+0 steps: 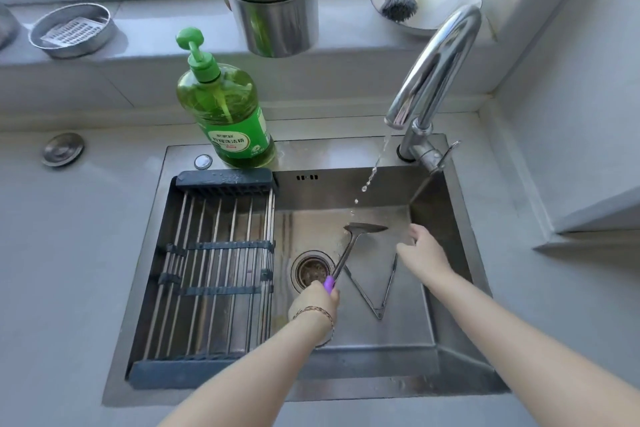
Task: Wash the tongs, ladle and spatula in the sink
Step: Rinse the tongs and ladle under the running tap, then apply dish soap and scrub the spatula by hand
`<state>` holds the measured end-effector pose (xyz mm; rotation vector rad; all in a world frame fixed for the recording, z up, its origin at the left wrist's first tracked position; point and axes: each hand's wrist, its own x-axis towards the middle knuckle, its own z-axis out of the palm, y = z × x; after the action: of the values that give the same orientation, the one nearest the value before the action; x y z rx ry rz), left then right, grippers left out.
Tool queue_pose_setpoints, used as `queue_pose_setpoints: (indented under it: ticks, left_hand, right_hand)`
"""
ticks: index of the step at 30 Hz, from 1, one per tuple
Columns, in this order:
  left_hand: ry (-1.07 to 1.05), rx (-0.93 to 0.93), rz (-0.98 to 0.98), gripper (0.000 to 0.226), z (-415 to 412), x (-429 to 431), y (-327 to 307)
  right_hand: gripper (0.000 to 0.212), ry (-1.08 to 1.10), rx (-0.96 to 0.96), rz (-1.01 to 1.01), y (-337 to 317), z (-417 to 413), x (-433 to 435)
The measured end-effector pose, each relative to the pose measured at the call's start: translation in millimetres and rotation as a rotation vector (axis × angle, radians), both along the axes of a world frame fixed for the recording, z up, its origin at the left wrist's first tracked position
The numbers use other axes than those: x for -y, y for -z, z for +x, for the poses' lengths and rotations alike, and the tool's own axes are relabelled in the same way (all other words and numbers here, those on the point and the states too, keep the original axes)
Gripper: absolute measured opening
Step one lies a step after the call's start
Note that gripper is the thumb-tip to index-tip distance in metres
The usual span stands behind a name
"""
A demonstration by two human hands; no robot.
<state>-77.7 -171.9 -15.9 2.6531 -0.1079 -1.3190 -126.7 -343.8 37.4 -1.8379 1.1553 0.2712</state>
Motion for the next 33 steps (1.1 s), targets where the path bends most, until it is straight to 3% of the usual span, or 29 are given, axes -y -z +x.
queue_pose_setpoints:
  ticks: [5, 8, 16, 21, 25, 28, 33]
  left_hand:
    - [0.016, -0.086, 0.012, 0.037, -10, -11, 43]
    - [-0.075, -0.138, -0.064, 0.012, -14, -16, 71]
    - [-0.013, -0.115, 0.064, 0.042, -7, -18, 109]
    - [0.151, -0.081, -0.037, 0.031, 6, -15, 73]
    - [0.164, 0.193, -0.294, 0.03, 38, -16, -10]
    - [0.167, 0.51, -0.509, 0.028, 73, -26, -84]
    - [0.143, 1.097, -0.85, 0.026, 152, -39, -208]
  right_hand:
    - [0.048, -0.088, -0.08, -0.01, 37, -19, -10]
    - [0.043, -0.13, -0.113, 0.003, 57, -25, -17]
    - [0.037, -0.197, -0.126, 0.088, 96, -27, -35]
    - [0.033, -0.176, -0.093, 0.119, 76, -13, -45]
    - [0.024, -0.151, 0.018, 0.207, 31, 22, -53]
    - [0.014, 0.031, 0.118, 0.495, -20, 59, -61]
    - [0.031, 0.258, 0.3, 0.924, -117, 123, -72]
